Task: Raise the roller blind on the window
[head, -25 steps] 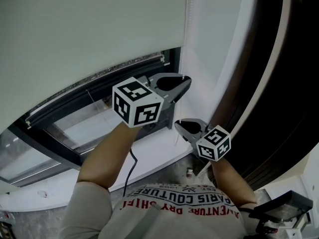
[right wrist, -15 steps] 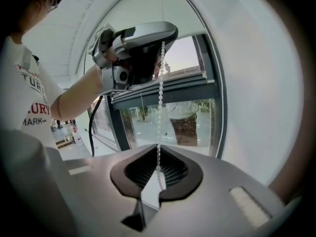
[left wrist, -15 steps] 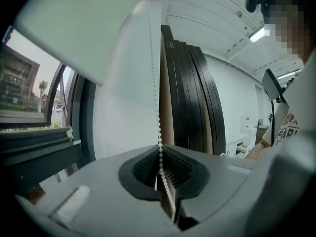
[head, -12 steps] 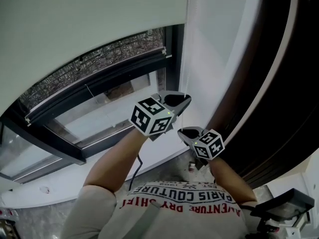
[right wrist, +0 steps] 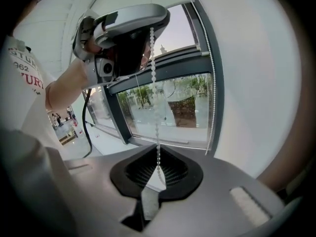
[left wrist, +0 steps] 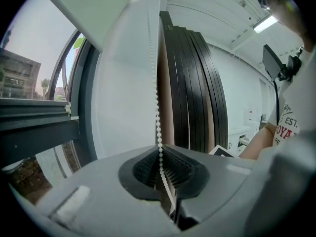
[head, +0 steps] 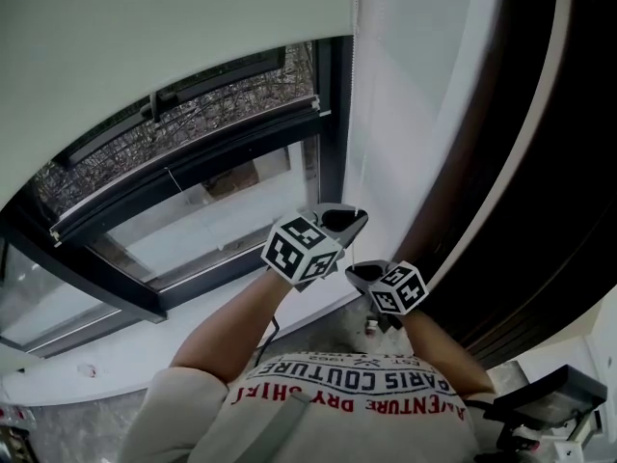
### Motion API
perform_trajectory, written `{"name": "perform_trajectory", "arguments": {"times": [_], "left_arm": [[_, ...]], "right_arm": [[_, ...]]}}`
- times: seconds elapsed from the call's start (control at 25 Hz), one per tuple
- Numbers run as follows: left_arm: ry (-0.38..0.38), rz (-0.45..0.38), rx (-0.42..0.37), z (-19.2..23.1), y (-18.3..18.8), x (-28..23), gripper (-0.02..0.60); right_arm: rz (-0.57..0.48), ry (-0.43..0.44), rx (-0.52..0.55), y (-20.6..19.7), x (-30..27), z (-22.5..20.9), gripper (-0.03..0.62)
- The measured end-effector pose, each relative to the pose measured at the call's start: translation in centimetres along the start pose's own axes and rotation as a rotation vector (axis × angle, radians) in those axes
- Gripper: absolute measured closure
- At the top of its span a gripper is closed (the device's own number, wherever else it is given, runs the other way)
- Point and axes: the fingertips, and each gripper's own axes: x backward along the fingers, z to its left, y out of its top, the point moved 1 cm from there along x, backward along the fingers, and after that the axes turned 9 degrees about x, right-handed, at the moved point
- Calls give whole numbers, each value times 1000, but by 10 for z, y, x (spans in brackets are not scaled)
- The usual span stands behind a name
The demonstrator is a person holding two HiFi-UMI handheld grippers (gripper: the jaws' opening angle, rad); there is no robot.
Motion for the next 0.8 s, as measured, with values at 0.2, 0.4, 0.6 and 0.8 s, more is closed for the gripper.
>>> {"name": "perform_trajectory", "arguments": {"times": [0.2,0.4,0.6,0.8], "left_arm": [[21,18,-16,4,-2,2,577],[29,12,-11,4,-4,9,577],[17,5,-6,0,-6,14,577],[14,-3,-9,-3,-8,17,577]], "right_arm": [[-41,17,78,9,1,4,571],[-99,-23,35,28,25,-17,523],[-269,-70,-47,92,81,-41,488],[-493,-26,41,205,144,-32,467]]}}
